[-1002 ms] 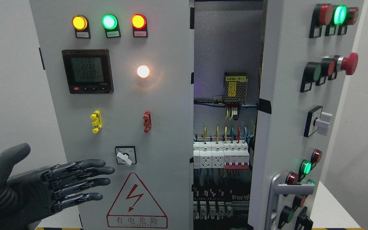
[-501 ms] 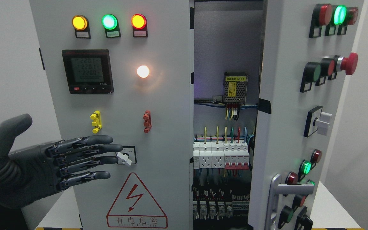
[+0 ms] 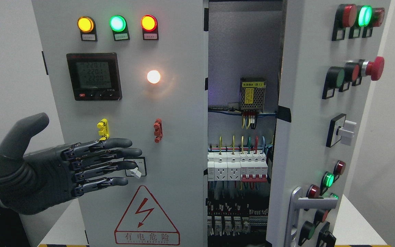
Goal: Open door with both hands
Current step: 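Raise the left hand toward the gap between the cabinet doors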
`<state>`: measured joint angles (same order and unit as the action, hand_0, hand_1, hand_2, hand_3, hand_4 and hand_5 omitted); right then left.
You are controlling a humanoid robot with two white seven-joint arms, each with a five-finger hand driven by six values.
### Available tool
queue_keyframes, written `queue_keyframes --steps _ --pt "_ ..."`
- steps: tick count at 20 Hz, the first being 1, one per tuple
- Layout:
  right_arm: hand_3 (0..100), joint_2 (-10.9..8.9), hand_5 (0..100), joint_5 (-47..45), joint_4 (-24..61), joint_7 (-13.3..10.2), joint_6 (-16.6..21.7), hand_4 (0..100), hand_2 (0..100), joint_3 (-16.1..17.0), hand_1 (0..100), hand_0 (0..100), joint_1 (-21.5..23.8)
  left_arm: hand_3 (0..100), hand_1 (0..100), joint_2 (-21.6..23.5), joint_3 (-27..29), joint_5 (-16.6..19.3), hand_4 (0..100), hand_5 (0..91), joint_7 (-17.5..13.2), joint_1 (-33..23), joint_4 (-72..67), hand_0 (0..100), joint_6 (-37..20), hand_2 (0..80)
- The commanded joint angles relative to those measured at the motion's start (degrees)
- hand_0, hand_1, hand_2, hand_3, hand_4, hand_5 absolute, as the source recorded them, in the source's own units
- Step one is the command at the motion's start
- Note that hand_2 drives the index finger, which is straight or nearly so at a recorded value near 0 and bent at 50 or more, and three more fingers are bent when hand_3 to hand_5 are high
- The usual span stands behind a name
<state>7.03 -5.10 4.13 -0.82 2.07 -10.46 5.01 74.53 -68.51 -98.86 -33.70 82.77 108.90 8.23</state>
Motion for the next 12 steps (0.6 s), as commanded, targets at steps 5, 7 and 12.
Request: queue_keyframes --steps 5,7,12 --pt "0 0.00 0 0.0 0.0 -0.1 0.0 0 0 0.0 0 0 0.0 0 0 -0.8 -21.8 -5.9 3 0.0 -0.1 14.1 -1.5 0 -0.2 0.0" --pt "0 0.00 0 0.0 0.0 0.0 0.0 0 0 0.0 0 0 0.0 0 0 -1.1 -22.2 -6.0 3 0.0 -0.1 14.5 -2.1 0 -0.2 0.0" --pt "0 0.00 0 0.0 0.0 0.0 0.0 0 0 0.0 0 0 0.0 0 0 -5.1 -22.0 -6.0 3 0.0 -0.3 14.0 -4.0 0 -0.5 0.0"
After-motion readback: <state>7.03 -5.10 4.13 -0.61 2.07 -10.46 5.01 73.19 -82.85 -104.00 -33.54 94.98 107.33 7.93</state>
